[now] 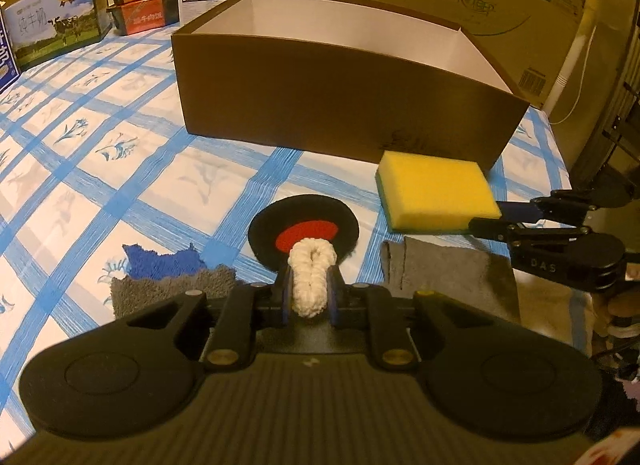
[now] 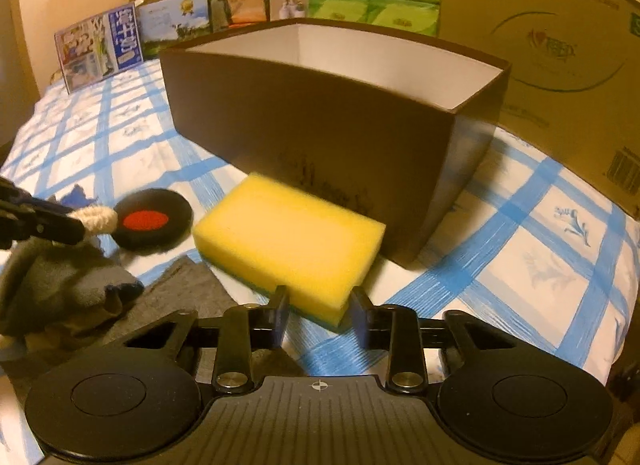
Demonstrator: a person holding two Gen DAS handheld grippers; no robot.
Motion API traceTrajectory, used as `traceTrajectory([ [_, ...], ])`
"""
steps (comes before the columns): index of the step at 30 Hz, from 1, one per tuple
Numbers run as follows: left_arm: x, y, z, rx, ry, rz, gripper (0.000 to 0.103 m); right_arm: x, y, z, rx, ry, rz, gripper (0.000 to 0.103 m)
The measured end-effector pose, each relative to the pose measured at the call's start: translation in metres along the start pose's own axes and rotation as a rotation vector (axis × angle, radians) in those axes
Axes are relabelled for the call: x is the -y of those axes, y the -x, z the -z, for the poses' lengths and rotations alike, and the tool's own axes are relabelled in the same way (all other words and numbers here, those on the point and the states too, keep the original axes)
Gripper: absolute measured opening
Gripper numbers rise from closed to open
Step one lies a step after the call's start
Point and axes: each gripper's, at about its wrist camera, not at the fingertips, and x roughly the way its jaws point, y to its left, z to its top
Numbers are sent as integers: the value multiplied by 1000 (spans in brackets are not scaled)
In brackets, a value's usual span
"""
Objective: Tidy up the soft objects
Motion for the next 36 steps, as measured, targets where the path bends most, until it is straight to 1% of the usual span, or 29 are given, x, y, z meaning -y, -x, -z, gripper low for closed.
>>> traceTrajectory([
  [1,0,1,0,1,1,-1,16,-1,0,1,11,13,-1,21],
  [2,1,2,0,3,0,-2,15,-3,0,2,20,29,0,18],
  [5,0,4,0,8,3,-4,16,-7,4,2,35,46,16,14],
  [8,0,7,0,12,3,-6,16,-14,13,1,54,66,25,14],
  [12,0,12,-2,22,5,-9,16,-21,26,-3,67,72,11,13],
  [20,-2,36,-11,81,7,-15,16,-27,52,-12,95,53,-5,13],
  [27,-1,56,-26,139,-3,-19,16,-25,73,-25,122,24,-9,13],
  [36,0,71,-55,208,-16,-24,16,-22,99,-53,201,10,-14,13],
])
